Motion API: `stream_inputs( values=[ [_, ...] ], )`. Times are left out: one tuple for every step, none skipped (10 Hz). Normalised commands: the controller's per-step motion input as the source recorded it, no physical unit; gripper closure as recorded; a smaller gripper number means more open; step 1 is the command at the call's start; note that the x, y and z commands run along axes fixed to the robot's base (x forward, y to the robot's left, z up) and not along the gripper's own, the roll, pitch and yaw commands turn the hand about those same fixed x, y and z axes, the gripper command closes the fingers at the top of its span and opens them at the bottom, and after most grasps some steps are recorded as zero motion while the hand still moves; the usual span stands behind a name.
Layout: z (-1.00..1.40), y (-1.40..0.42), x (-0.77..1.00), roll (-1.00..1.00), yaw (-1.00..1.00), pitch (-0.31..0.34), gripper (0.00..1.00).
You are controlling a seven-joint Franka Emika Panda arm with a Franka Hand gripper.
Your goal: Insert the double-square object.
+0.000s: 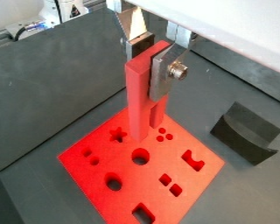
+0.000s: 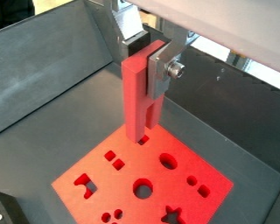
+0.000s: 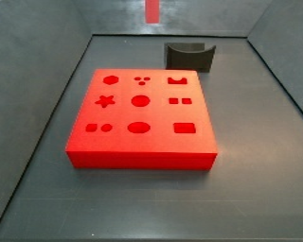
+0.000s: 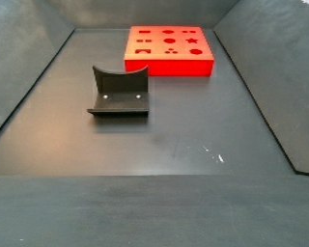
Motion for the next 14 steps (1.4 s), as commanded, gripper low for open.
stream_inputs(
  values=[
    [0.00,0.00,0.07,0.00,-0.02,-0.010,1.00],
    [-0.25,0.25,0.21,-0.21,-0.23,0.000,1.00],
    [-0.51,0.36,0.35,-0.27,-0.39,0.000,1.00],
    [-0.68,0.19,0.39,-0.15,-0.66,0.000,1.00],
    [-0.73,0.13,0.37,-0.09,-0.80,0.009,1.00],
    [-0.73,0.10,0.36,-0.09,-0.84,0.000,1.00],
    [-0.67,0.07,0.28,-0.08,-0.89,0.000,1.00],
    [-0.53,0.03,0.17,-0.02,-0.96,0.000,1.00],
    [-0.37,0.00,0.15,0.00,-0.95,0.000,1.00],
    [-0.25,0.00,0.14,0.00,-0.93,0.000,1.00],
    [-0.08,0.00,0.06,0.06,-0.90,0.000,1.00],
    [-0.05,0.00,0.00,0.09,-0.90,0.023,1.00],
    [-0.03,0.00,0.00,0.09,-0.87,0.054,1.00],
    [-0.02,0.00,0.00,0.09,-0.83,0.080,1.00]
  ],
)
